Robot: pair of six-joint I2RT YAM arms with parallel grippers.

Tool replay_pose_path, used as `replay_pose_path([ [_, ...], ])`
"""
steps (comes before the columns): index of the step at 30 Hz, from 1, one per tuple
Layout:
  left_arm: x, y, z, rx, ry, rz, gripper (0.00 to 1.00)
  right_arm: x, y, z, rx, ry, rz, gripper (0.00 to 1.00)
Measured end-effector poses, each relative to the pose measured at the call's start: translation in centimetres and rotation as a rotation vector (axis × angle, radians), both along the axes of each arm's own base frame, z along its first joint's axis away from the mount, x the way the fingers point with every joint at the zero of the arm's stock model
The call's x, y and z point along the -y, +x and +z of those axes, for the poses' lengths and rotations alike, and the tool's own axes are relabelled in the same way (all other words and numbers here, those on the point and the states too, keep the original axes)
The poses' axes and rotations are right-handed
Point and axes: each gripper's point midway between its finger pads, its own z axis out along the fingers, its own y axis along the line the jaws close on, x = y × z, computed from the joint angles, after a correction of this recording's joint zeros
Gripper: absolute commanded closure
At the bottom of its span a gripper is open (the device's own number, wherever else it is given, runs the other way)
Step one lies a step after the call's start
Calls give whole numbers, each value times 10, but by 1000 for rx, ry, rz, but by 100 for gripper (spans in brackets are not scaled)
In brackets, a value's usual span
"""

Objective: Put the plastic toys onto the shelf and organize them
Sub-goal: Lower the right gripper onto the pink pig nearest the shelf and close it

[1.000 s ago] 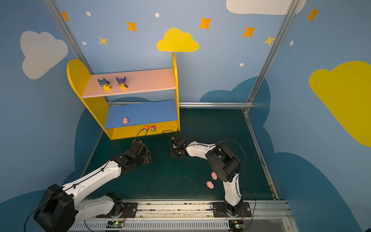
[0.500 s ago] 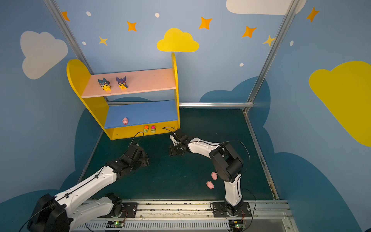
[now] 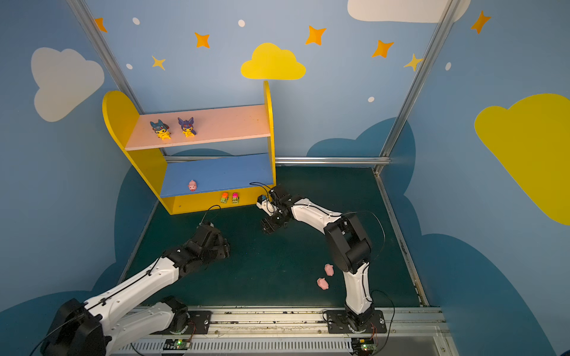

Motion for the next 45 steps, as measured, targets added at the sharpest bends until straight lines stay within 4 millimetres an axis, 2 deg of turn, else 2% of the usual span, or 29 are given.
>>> replay_pose_path([
  [5, 1, 1, 0, 5, -1, -4, 23, 3, -2, -11, -4, -14, 56, 25],
  [13, 0, 2, 0, 8, 2, -2, 23, -1, 11, -15, 23, -13, 88, 24],
  [25, -1, 3, 1, 12, 12, -3, 23, -1, 14, -24, 22, -27, 100, 25],
  [31, -2, 3, 2, 17, 15, 2, 23, -5, 9, -25, 15, -23, 111, 29],
  [35, -2, 4, 6, 31, 8, 2, 23, -9, -6, -34, -10, -35, 118, 33],
  [40, -2, 4, 12, 52, -5, 3, 23, -13, -18, -34, 2, -49, 118, 37],
  [45, -3, 2, 19, 72, -17, 5, 23, -14, -22, -35, 30, -67, 102, 39],
])
